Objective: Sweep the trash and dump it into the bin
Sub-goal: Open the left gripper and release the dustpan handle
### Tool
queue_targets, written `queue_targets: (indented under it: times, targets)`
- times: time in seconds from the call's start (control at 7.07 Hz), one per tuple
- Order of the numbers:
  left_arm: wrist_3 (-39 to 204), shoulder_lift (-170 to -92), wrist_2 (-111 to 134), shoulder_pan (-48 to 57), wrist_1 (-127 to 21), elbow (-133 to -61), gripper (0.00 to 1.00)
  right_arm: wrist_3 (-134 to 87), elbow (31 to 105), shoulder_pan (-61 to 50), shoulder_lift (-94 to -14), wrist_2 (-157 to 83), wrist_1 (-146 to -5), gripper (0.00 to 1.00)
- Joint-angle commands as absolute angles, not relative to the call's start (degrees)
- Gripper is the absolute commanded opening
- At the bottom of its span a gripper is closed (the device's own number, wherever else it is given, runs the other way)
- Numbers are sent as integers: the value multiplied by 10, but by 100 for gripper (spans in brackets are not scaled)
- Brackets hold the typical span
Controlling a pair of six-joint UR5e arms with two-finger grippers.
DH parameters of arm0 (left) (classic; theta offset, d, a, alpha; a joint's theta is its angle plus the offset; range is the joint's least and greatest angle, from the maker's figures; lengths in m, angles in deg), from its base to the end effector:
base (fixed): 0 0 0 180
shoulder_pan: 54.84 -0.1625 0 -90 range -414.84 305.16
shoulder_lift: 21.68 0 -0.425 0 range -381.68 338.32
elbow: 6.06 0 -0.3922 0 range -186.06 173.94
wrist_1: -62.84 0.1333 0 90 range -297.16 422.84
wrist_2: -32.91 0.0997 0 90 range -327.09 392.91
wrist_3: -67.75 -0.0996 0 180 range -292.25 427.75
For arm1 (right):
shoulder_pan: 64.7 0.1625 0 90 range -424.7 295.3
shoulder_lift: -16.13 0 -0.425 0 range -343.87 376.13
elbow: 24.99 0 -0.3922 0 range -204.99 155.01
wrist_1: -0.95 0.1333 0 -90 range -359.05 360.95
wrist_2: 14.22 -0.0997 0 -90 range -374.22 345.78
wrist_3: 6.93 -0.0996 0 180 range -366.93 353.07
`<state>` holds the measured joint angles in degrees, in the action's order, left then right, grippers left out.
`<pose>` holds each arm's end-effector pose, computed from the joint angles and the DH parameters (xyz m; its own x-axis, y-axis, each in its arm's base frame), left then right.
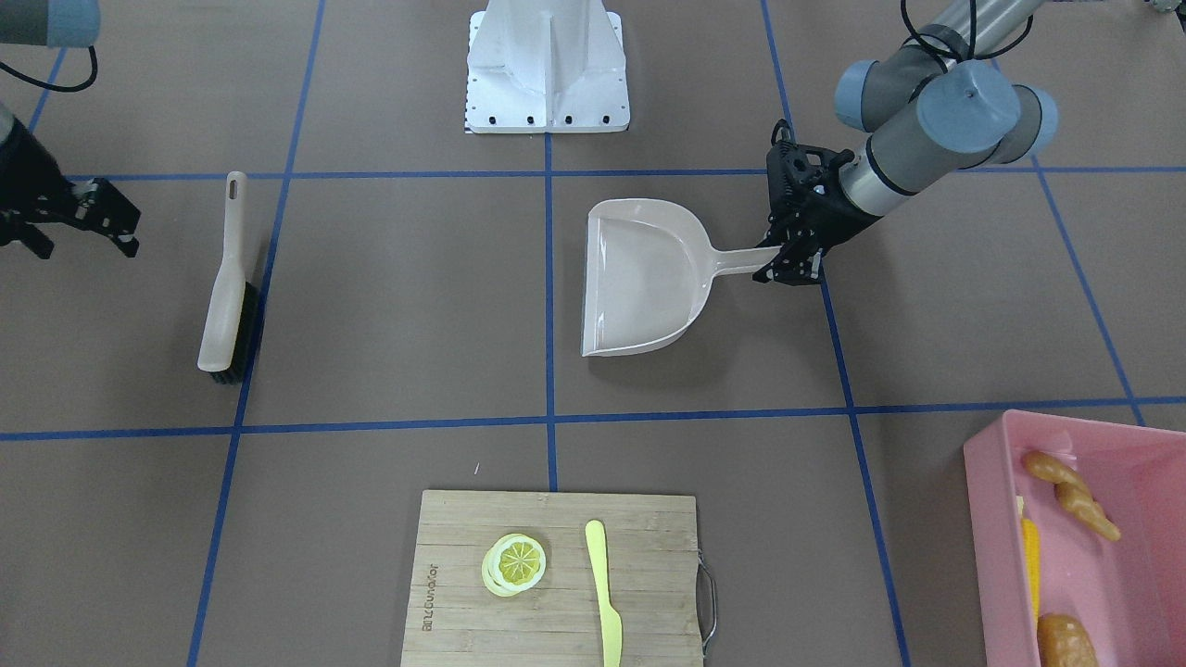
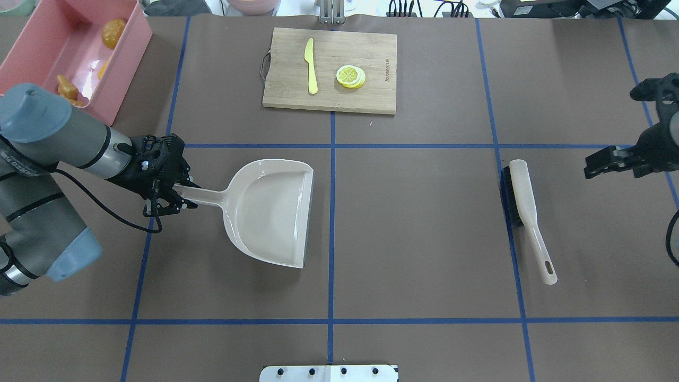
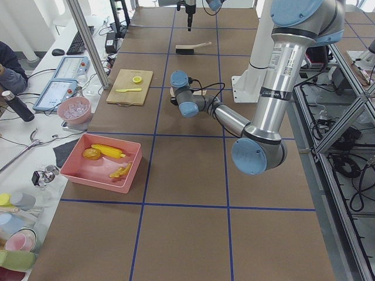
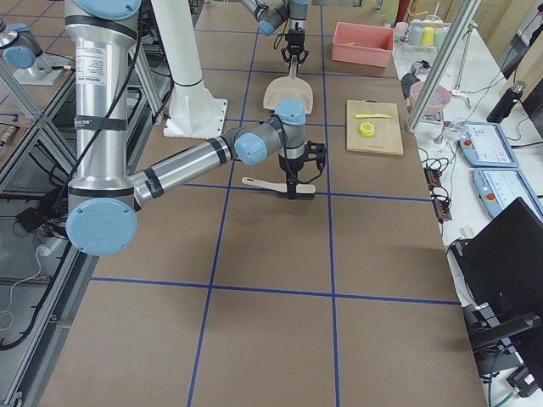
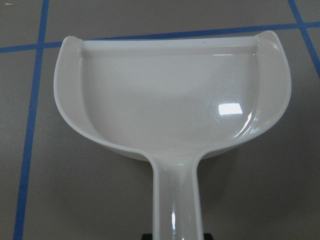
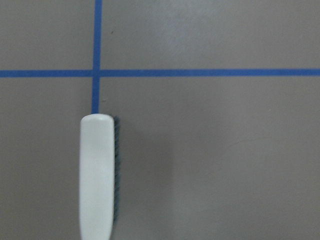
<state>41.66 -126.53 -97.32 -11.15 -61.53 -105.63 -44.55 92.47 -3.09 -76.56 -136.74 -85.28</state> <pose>0.3737 -0.4524 0.3653 -0.0499 0.9959 0.0756 -0.3928 -0.0891 0.9153 -0.1504 -0.4460 0.4489 0.7458 -0.0248 0.6657 -0.0474 0.9948 0.0901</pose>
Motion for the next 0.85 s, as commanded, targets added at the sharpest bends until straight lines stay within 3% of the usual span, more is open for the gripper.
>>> queue_targets:
  times: [0.0, 0.14, 0.28, 0.71]
  targets:
    - [416, -1270, -970, -113, -614, -1049, 29, -352, 881, 58, -748, -1362, -879, 100]
    - [417, -1271, -971, -113, -615, -1049, 34, -355, 868, 63, -744, -1359, -879, 100]
    - [418, -1270, -971, -116, -619, -1049, 99, -357, 840, 82, -743, -1360, -878, 100]
    - [417, -1266, -978, -110, -621, -1080, 99, -380, 793, 121, -740, -1403, -877, 100]
